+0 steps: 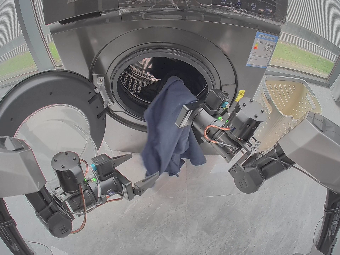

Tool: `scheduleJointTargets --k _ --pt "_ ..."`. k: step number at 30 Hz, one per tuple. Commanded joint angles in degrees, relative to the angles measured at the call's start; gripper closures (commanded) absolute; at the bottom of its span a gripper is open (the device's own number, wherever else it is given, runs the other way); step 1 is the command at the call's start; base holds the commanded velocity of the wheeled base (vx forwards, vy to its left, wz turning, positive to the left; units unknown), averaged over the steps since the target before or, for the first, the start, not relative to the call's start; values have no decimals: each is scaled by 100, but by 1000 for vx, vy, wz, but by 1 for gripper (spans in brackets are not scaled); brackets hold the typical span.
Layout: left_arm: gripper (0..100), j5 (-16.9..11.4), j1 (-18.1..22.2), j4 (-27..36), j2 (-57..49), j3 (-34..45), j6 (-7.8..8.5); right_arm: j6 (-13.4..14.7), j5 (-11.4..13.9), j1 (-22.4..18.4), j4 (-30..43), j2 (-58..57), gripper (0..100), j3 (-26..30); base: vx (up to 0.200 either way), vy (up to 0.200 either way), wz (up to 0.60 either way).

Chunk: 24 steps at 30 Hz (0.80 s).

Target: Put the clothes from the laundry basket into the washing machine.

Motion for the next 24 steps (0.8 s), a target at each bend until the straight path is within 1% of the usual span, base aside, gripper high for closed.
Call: scheduleJointTargets --k 1,8,10,15,20,21,24 --pt "0 -3 -67 -3 366 68 73 1 0 11 -8 -5 100 -15 0 0 0" --pt "0 32 -41 -12 471 -249 64 10 0 125 -17 -14 100 37 0 0 0" --pt "0 32 -76 -12 542 -486 -6 10 0 161 -8 -31 100 29 0 0 0" --pt "0 40 -138 -21 972 -1075 -15 10 0 204 -8 -40 100 37 0 0 0" --pt "0 5 -173 -21 1166 -1435 -42 10 0 231 1 -84 100 37 0 0 0" --pt "0 5 -234 -21 1271 -1576 -59 10 0 292 1 -101 100 37 0 0 0" --pt "0 14 -252 -21 1465 -1795 -68 10 0 389 1 -128 100 37 0 0 0"
